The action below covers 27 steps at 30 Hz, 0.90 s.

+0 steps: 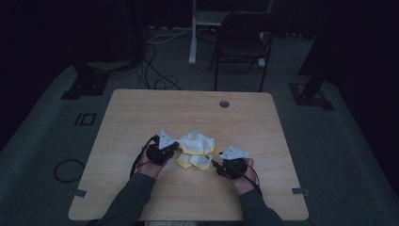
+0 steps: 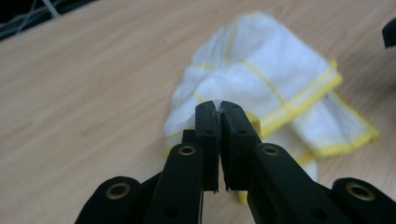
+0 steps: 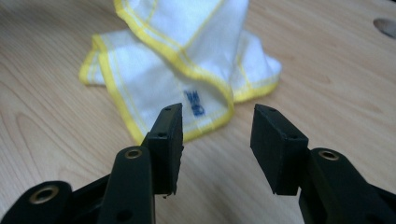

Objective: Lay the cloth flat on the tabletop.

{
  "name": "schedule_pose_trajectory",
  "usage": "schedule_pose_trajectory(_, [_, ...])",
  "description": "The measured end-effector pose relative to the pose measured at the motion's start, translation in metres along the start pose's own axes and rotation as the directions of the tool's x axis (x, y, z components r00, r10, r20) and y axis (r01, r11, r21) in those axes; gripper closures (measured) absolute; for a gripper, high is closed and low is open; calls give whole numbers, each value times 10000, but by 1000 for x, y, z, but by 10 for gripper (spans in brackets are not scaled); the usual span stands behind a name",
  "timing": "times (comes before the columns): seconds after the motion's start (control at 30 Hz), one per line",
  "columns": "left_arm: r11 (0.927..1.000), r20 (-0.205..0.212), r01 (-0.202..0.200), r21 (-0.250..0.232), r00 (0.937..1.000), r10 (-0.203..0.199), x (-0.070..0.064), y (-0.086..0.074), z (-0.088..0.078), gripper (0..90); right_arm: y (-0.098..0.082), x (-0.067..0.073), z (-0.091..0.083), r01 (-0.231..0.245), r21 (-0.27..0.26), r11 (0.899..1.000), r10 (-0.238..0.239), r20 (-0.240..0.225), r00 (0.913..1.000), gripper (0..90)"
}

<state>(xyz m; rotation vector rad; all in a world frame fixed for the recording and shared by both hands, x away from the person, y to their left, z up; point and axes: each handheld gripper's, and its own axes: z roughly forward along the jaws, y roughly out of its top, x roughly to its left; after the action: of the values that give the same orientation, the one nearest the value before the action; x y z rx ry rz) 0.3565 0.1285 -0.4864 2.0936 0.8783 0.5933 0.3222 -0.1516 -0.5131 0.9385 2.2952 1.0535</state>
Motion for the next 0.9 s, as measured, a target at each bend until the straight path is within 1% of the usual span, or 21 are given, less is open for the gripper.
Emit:
schedule_pose_trajectory(0.1, [9997, -11, 39, -226, 10000, -39, 0, 8, 1, 867, 6, 1, 0, 114, -167, 9998, -115, -59, 9999, 534])
schedule_pose_trajectory(0.2, [9994, -1, -29, -353, 10000, 29, -1, 16, 3, 868, 13, 4, 2, 298, -302, 9991, -302, -120, 9995, 536])
schedule_pose_trajectory(0.3, [9990, 43, -102, -444, 9999, 104, -4, 22, 7, 868, 20, 7, 5, 429, -441, 9981, -442, -273, 9987, 547])
schedule_pose_trajectory(0.37, [9986, 73, -123, -515, 9999, 127, -6, 26, 8, 868, 23, 9, 9, 404, -542, 9977, -427, -422, 9982, 556])
schedule_pose_trajectory(0.4, [9986, 73, -123, -515, 9999, 127, -6, 26, 8, 868, 23, 9, 9, 404, -542, 9977, -427, -422, 9982, 556])
schedule_pose_trajectory(0.53, [9972, 104, -236, -714, 9996, 244, -10, 35, 8, 868, 29, 12, 17, 467, -598, 9971, -495, -464, 9977, 540])
schedule_pose_trajectory(0.6, [9967, 146, -281, -766, 9995, 293, -10, 39, 8, 868, 33, 14, 20, 583, -674, 9960, -616, -474, 9970, 515])
schedule_pose_trajectory(0.67, [9958, 190, -257, -877, 9994, 275, -12, 42, 9, 868, 37, 16, 23, 758, -781, 9941, -794, -438, 9959, 478])
schedule_pose_trajectory(0.73, [9949, 270, -237, -985, 9993, 265, -14, 45, 9, 868, 42, 17, 26, 843, -836, 9929, -878, -395, 9954, 461])
schedule_pose_trajectory(0.83, [9943, 388, -327, -1019, 9986, 369, -18, 48, 9, 868, 49, 17, 33, 887, -876, 9922, -924, -395, 9949, 461])
schedule_pose_trajectory(0.9, [9940, 447, -376, -1026, 9981, 424, -19, 49, 10, 868, 53, 15, 37, 840, -874, 9926, -881, -431, 9952, 489])
